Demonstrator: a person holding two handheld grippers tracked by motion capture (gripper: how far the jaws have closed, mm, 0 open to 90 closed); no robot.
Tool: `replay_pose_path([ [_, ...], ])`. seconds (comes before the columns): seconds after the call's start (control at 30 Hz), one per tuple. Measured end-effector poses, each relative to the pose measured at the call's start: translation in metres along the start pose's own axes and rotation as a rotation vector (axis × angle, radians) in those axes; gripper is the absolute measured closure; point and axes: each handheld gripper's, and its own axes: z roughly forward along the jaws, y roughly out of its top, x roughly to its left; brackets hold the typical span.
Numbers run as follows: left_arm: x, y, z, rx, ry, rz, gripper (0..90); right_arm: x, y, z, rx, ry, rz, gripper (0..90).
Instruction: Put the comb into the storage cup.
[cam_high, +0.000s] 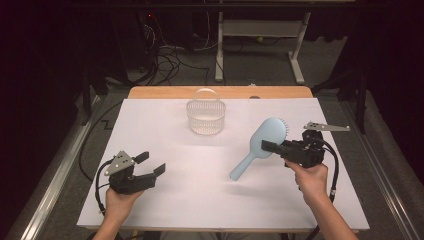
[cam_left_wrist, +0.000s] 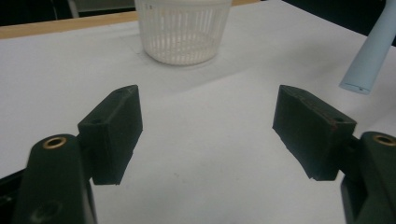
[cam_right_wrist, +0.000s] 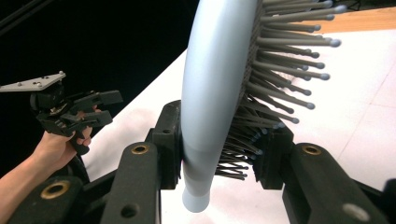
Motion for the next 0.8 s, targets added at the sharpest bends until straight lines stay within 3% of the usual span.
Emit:
replay_pose_path([
  [0.2,0.013,-0.008,-0.005,-0.021,0.03,-0.028,23.6,0.0,0.008,0.0,-0.001,-0.02,-0.005,60.8],
  [0.37,0.023,-0.017,-0.003,-0.011,0.054,-0.054,23.6,-0.001,0.017,-0.001,-0.016,-0.032,-0.008,60.8],
  [0.8,0.025,-0.023,0.001,0.002,0.064,-0.068,23.6,-0.009,0.036,0.0,-0.036,-0.053,-0.004,61.0],
])
